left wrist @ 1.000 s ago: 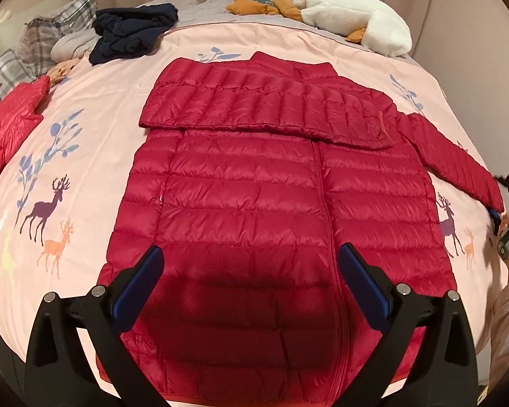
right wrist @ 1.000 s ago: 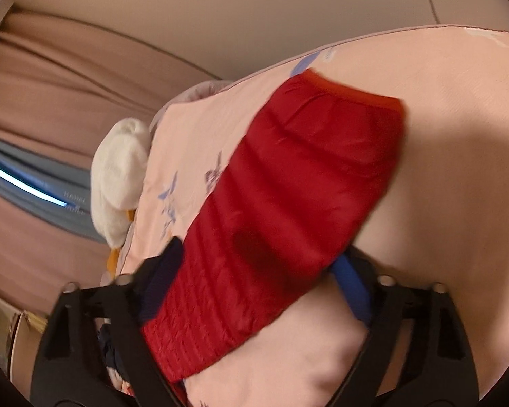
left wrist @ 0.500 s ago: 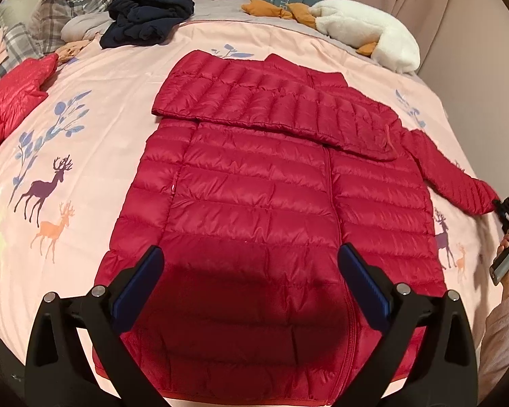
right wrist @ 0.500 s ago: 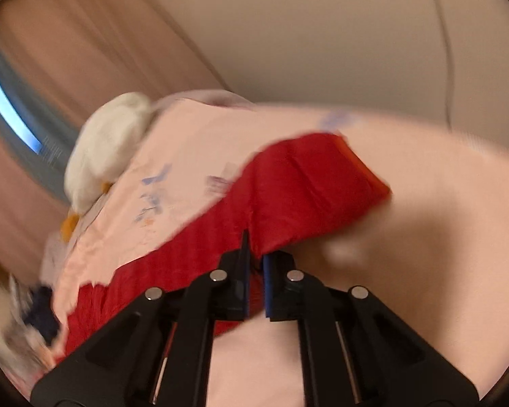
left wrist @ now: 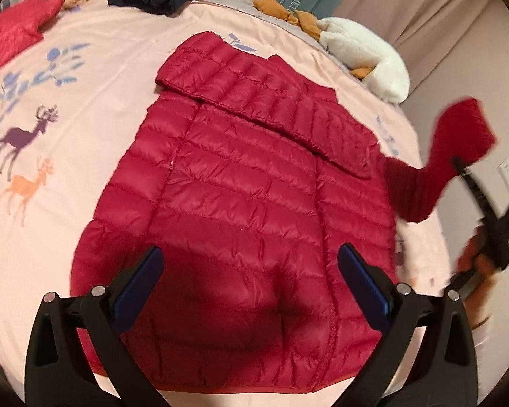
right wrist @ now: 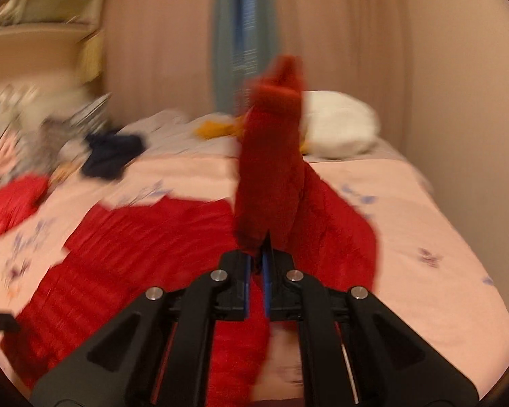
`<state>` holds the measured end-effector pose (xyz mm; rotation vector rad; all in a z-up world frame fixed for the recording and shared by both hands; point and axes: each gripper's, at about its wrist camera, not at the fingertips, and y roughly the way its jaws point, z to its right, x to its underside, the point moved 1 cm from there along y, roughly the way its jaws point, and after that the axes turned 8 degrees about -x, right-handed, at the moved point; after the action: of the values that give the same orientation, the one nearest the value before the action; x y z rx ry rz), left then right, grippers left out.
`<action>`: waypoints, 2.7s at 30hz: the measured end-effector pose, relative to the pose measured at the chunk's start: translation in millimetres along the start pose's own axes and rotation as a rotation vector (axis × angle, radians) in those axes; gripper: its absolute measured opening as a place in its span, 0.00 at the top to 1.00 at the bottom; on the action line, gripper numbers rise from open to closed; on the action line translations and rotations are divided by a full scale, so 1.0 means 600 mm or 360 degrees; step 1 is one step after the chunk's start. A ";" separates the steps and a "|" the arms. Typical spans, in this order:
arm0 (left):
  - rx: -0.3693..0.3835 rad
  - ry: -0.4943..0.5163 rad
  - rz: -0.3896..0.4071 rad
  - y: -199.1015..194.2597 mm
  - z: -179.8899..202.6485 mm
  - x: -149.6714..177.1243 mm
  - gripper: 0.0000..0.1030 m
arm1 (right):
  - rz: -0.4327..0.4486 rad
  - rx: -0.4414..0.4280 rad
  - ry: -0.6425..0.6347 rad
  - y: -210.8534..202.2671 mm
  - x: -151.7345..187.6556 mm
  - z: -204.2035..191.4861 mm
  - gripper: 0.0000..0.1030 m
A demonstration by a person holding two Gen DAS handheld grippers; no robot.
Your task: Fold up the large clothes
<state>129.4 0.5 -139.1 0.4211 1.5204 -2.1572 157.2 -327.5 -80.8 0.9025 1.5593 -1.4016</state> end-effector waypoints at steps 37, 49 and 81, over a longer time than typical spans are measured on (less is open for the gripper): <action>0.0783 -0.0455 -0.0360 0.245 0.127 -0.104 0.01 | -0.0043 -0.0154 0.0248 -0.116 0.174 -0.043 0.34; 0.0450 -0.0365 -0.0318 0.244 0.118 -0.126 0.86 | -0.0078 -0.0123 0.0345 -0.115 0.200 -0.009 0.34; -0.0111 -0.0367 0.0016 0.199 -0.065 -0.278 0.56 | -0.0169 -0.0106 0.0373 -0.084 0.193 0.001 0.34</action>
<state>333.4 36.4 -164.6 0.1499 1.4551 -2.0574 65.3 -336.0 -167.4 0.9840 1.8423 -1.3463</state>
